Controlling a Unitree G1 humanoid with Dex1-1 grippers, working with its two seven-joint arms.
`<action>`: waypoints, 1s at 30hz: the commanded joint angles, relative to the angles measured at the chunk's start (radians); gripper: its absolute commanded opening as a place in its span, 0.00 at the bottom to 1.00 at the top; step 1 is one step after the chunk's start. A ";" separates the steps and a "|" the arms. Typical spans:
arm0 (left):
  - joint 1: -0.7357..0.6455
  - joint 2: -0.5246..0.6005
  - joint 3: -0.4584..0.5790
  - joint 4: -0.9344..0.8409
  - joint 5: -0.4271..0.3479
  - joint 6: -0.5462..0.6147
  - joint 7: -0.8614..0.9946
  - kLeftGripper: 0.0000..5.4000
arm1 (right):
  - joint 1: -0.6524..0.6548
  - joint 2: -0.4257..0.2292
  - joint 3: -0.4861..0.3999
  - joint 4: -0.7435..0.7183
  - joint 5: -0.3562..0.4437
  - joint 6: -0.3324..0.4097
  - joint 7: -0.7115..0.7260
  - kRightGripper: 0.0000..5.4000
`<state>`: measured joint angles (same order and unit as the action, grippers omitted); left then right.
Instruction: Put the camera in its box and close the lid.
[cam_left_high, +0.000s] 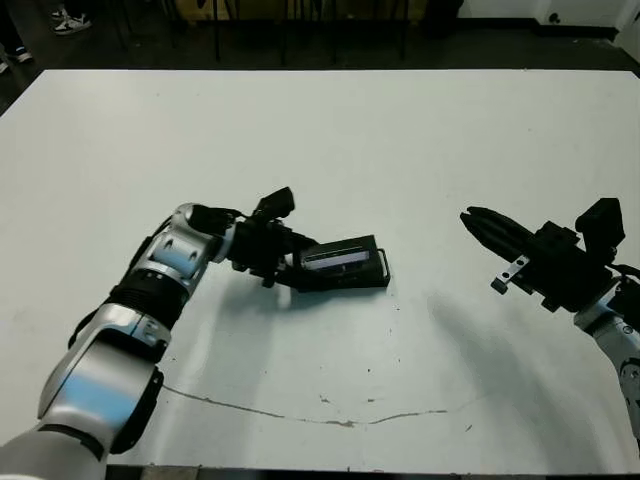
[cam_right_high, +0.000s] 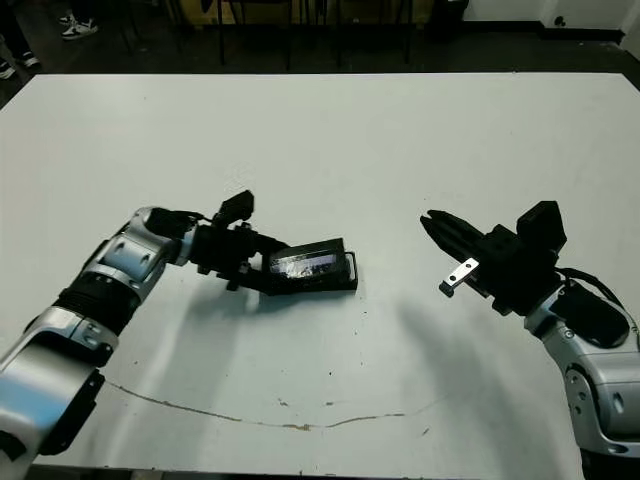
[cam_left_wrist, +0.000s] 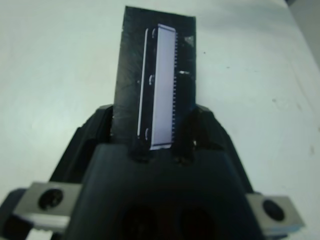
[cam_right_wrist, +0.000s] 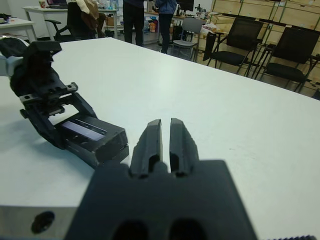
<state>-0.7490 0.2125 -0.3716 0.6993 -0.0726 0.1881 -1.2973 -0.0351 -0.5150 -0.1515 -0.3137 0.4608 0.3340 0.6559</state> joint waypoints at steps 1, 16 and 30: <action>0.047 -0.070 -0.072 0.055 0.048 0.055 0.001 0.51 | 0.012 -0.008 -0.002 0.007 -0.003 0.014 0.000 0.00; -0.094 -0.167 -0.105 0.217 0.112 0.016 -0.029 0.51 | 0.018 -0.004 0.006 0.014 -0.012 -0.016 0.011 0.00; -0.097 -0.093 -0.124 0.208 0.197 -0.113 -0.039 0.61 | 0.027 -0.004 0.011 0.008 -0.017 -0.023 0.007 0.00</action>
<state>-0.9214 0.1359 -0.4562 0.8988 0.0810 0.1012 -1.3513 -0.0251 -0.5126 -0.1428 -0.3065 0.4556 0.3045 0.6656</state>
